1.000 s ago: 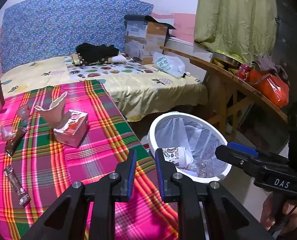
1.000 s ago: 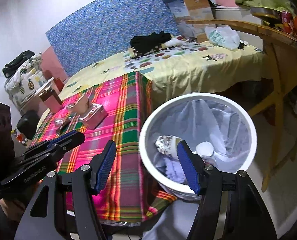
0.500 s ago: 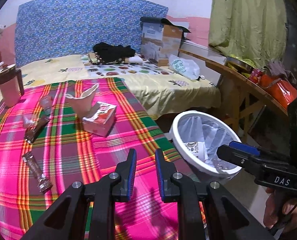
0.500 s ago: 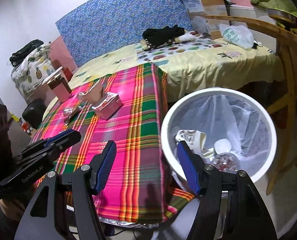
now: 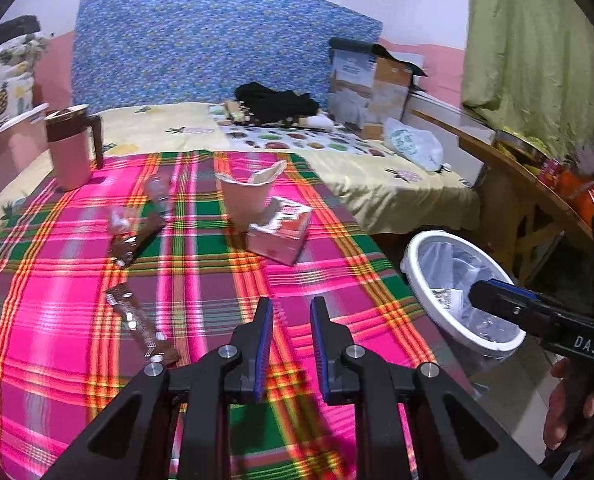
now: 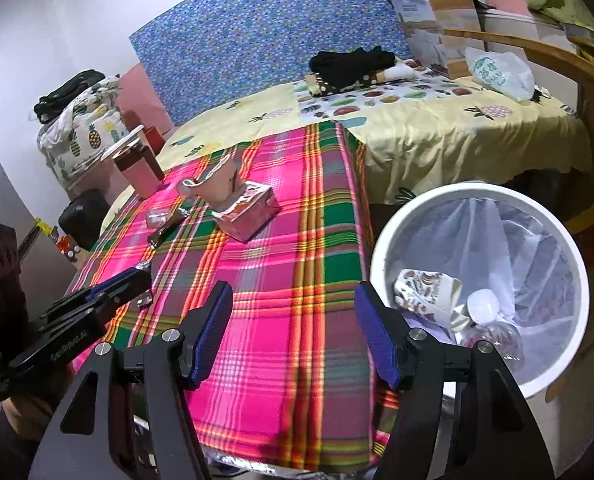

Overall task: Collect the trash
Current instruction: 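Move both tools back over the table toward the remaining trash, then grasp the brown snack wrapper with the left gripper while the right grasps the strawberry milk carton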

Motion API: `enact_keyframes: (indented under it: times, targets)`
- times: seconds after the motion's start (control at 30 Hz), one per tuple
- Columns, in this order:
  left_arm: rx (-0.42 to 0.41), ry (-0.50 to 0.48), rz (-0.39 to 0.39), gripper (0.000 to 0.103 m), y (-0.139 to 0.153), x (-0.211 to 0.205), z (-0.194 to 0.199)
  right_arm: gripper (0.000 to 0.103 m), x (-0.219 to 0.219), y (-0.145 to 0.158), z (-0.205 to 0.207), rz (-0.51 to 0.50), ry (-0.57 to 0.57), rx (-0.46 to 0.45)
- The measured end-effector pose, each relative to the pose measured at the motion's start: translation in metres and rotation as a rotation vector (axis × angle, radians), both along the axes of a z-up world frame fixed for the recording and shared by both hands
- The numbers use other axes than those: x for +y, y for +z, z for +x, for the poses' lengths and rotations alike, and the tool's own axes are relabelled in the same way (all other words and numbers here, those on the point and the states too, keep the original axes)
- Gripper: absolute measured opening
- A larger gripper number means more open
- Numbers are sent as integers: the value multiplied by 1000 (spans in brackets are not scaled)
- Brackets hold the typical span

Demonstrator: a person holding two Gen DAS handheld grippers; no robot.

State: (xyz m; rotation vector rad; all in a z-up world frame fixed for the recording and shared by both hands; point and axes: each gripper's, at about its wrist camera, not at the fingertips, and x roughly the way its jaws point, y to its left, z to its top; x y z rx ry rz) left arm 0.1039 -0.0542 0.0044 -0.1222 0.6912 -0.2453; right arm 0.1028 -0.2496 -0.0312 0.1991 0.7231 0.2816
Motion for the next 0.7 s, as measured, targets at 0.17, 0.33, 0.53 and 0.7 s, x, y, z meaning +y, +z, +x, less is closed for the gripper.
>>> enact_keyframes:
  times: [0.17,0.33,0.53,0.7]
  targets:
    - [2,46,2,19,0,19,6,65,9,0,7,3,26,1]
    - [7,117,3,37,-5,44,7,65,21,2,11,-2,48,-8]
    - [55,195,3,40,-21,67,11,65,29,-1,17,-1,70,1]
    - [108,238,12,40,-37,74,20,65,36,-2,22,-9,82,10]
